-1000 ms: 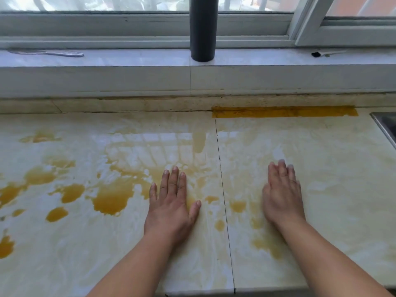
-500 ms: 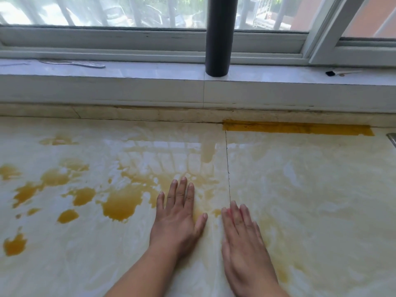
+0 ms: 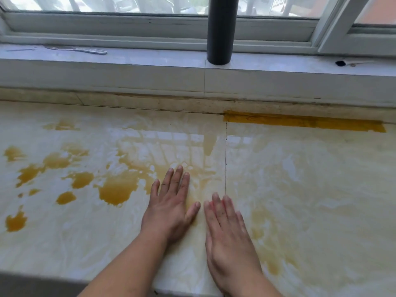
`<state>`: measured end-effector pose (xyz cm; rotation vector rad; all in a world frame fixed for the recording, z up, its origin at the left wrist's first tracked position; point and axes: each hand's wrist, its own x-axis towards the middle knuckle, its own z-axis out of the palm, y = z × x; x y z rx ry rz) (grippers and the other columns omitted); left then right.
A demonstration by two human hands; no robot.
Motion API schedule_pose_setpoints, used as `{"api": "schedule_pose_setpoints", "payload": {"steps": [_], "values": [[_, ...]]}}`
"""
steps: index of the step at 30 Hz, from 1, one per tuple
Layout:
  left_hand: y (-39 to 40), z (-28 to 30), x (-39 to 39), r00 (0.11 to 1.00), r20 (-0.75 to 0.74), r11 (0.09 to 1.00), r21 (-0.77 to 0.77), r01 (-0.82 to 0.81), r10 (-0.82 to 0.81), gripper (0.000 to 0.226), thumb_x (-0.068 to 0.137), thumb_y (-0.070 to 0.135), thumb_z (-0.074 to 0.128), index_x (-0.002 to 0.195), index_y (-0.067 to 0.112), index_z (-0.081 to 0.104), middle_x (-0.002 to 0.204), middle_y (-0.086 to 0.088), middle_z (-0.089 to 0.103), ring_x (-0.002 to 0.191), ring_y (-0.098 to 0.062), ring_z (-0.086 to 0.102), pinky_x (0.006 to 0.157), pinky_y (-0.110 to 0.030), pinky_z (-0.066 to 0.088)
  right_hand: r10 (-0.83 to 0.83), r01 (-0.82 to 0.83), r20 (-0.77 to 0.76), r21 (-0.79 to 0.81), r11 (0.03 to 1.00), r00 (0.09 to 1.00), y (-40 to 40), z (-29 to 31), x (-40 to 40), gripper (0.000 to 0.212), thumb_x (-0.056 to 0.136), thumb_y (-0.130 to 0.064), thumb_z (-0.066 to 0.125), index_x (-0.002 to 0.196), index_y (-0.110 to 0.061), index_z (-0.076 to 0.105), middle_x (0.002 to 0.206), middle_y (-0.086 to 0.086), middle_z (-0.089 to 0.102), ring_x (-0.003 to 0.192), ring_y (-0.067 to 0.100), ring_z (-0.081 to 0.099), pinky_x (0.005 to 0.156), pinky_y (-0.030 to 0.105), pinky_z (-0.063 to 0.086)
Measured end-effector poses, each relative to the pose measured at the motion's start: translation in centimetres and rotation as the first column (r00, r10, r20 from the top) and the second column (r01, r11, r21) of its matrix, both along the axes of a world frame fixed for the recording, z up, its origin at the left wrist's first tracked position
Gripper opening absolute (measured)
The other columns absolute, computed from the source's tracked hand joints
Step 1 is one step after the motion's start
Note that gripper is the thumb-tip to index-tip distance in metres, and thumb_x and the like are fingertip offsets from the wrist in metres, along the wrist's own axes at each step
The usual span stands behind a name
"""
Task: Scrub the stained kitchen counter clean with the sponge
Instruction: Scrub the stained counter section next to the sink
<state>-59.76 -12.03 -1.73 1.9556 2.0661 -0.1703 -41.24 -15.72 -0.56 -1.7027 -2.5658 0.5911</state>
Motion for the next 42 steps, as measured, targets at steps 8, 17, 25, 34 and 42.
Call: {"api": "schedule_pose_setpoints", "payload": {"steps": [8,17,25,34,42], "values": [[0.0,-0.1,0.1,1.0,-0.006,1.0,0.013,0.001,-0.001,0.091,0.087,0.074,-0.002,0.162,0.026,-0.022,0.164,0.007,-0.04,0.151,-0.013,-0.037,0.127,-0.049,-0.01,0.0,-0.008,0.14,0.056,0.998,0.99,-4.9,-0.4,10.2,0.066,0.094,-0.032,0.035,0.158,-0.02,0.027,0.168,0.0,0.018,0.152,0.024,0.021,0.118,0.041,0.01],[-0.1,0.0,0.3,1.0,0.009,0.999,0.052,-0.001,0.001,0.085,0.097,0.068,0.017,0.164,0.026,-0.013,0.17,0.007,-0.028,0.155,-0.013,-0.027,0.128,-0.048,-0.007,0.027,-0.025,0.079,-0.033,0.999,0.997,1.5,0.9,8.2,0.062,0.106,-0.036,0.016,0.157,-0.028,-0.02,0.16,-0.012,-0.037,0.146,0.011,-0.037,0.124,0.038,-0.012],[-0.3,-0.4,0.1,1.0,0.01,0.997,0.08,-0.009,0.009,0.091,0.089,0.075,0.005,0.164,0.027,-0.014,0.17,0.008,-0.028,0.156,-0.013,-0.026,0.128,-0.048,-0.005,0.001,0.003,0.118,-0.037,0.999,0.993,-4.6,0.6,16.1,0.062,0.103,-0.037,0.019,0.161,-0.026,0.001,0.169,-0.007,-0.012,0.155,0.017,-0.01,0.121,0.04,0.003],[-0.2,-0.3,0.0,1.0,0.008,0.996,0.091,-0.003,0.003,0.09,0.09,0.076,0.009,0.164,0.029,-0.012,0.171,0.01,-0.024,0.156,-0.012,-0.023,0.129,-0.048,-0.005,-0.079,0.079,0.026,-0.003,0.997,0.997,2.7,0.4,10.1,0.063,0.106,-0.036,0.018,0.159,-0.027,-0.014,0.164,-0.008,-0.03,0.148,0.014,-0.032,0.124,0.038,-0.011],[-0.2,-0.5,-0.1,1.0,0.016,0.995,0.098,-0.007,0.006,0.091,0.09,0.076,0.011,0.165,0.029,-0.01,0.171,0.01,-0.023,0.156,-0.012,-0.023,0.128,-0.048,-0.005,-0.402,0.399,0.099,0.053,0.915,0.91,-2.2,0.0,25.8,0.065,0.098,-0.045,0.014,0.161,-0.029,0.009,0.168,-0.012,-0.008,0.154,0.01,-0.013,0.125,0.047,0.01]]}}
